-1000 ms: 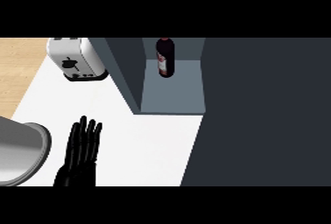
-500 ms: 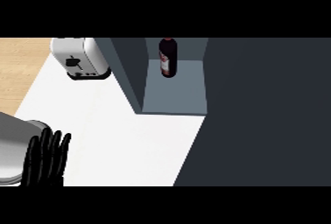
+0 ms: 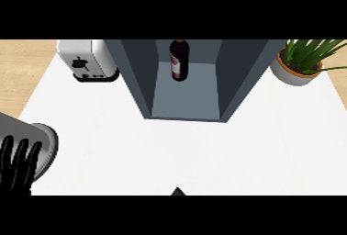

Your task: Pick up the wine, place it into the cabinet and close the cabinet

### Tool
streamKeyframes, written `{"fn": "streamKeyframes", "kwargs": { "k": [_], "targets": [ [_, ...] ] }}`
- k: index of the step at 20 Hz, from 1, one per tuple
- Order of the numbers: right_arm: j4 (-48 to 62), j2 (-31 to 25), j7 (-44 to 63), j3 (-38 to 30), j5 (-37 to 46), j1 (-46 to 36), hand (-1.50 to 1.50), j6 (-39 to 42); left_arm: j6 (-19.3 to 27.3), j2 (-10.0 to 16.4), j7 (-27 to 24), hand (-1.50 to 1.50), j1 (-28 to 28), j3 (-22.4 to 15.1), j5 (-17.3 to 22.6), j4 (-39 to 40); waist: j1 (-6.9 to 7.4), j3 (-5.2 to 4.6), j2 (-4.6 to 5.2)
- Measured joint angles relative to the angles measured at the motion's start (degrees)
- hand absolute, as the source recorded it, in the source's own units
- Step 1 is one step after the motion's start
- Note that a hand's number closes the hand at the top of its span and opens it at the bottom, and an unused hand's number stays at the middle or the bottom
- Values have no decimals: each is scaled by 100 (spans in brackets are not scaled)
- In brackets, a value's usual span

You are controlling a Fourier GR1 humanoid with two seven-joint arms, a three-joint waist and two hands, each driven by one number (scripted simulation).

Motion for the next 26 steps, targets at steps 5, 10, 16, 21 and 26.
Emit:
{"fn": "streamKeyframes", "kwargs": {
  "k": [5, 10, 16, 21, 26],
  "targets": [
    [359, -73, 111, -32, -328, -1037, 150, -710, -566, 242, -80, -150, 252, 406, 307, 28, 92, -3, 19],
    [1504, 313, 57, -280, -760, -2424, 150, -1333, -970, 465, -21, -150, 262, 887, 656, 97, 170, 6, 48],
    [3079, 458, -101, -906, -1574, -4183, 150, -1664, -1416, 671, 82, -150, 240, 1352, 1013, 224, 237, 14, 77],
    [4544, 506, -624, -1371, -2321, -5316, 150, -1509, -1740, 740, 130, -150, 317, 1641, 1209, 332, 253, 16, 96],
    [5411, 519, -630, -1674, -3623, -5797, 150, -559, -1887, 835, 220, -150, 294, 1925, 1371, 384, 287, 21, 142]
  ]
}}
